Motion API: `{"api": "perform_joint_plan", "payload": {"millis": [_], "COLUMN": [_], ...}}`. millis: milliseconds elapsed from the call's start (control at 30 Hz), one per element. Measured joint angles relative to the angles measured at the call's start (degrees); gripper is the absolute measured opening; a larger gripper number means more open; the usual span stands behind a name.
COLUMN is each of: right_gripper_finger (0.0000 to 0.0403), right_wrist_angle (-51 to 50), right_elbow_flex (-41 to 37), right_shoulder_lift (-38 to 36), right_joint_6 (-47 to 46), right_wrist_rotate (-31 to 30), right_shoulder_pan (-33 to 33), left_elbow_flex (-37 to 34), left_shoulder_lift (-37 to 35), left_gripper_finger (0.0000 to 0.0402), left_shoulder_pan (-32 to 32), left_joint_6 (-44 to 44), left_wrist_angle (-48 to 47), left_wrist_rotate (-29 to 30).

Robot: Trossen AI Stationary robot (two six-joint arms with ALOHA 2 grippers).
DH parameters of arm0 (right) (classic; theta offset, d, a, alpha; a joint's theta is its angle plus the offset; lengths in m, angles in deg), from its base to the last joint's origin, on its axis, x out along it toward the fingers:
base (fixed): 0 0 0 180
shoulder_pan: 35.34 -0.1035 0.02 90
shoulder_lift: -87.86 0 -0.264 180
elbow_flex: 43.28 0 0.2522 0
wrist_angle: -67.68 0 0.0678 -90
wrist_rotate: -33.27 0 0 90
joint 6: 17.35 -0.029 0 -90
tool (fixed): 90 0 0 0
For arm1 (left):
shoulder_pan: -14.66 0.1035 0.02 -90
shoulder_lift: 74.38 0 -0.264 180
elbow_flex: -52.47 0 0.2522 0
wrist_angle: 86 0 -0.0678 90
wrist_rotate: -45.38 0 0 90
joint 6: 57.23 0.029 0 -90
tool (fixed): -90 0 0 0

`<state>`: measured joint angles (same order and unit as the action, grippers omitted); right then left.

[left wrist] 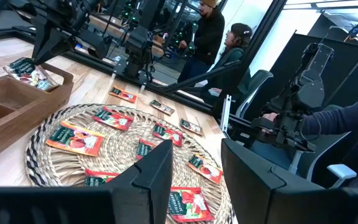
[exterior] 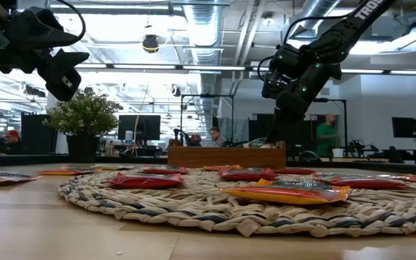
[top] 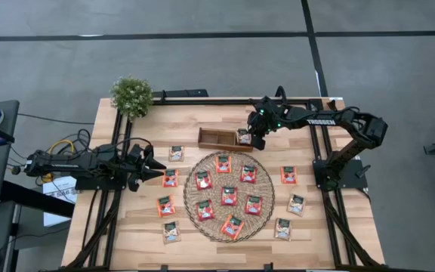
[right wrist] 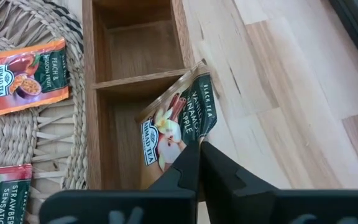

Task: Pick & Place Tea
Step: Put the brown tea bag into the right section of the wooden organizer

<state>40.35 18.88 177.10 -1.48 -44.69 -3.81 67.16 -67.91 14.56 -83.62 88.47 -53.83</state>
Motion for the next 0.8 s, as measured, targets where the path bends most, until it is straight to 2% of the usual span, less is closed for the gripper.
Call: {"api": "perform_joint_plan", "payload": {"millis": [400,800], "right_gripper_finger": [0.0000,0.0000], "right_wrist_angle": [-1.0,-1.0], "right_elbow_flex": [0.1,-0.7], "right_shoulder_lift": [-4.1,-5.6], "right_joint_6": [-0.9,-3.8], "right_wrist_rotate": [-4.2,-8.1], "right_shoulder_pan": [-1.1,-4.8], "left_elbow_flex": [0.0,0.0], "left_shoulder_lift": [0.0,0.0], "left_gripper_finger": [0.0128,0.0128], "left_shoulder_pan": [0.0,0.0], "left_joint_6": [0.0,6.1], "left_wrist_angle": [0.0,0.0], "left_wrist_rotate": [0.0,0.0]}}
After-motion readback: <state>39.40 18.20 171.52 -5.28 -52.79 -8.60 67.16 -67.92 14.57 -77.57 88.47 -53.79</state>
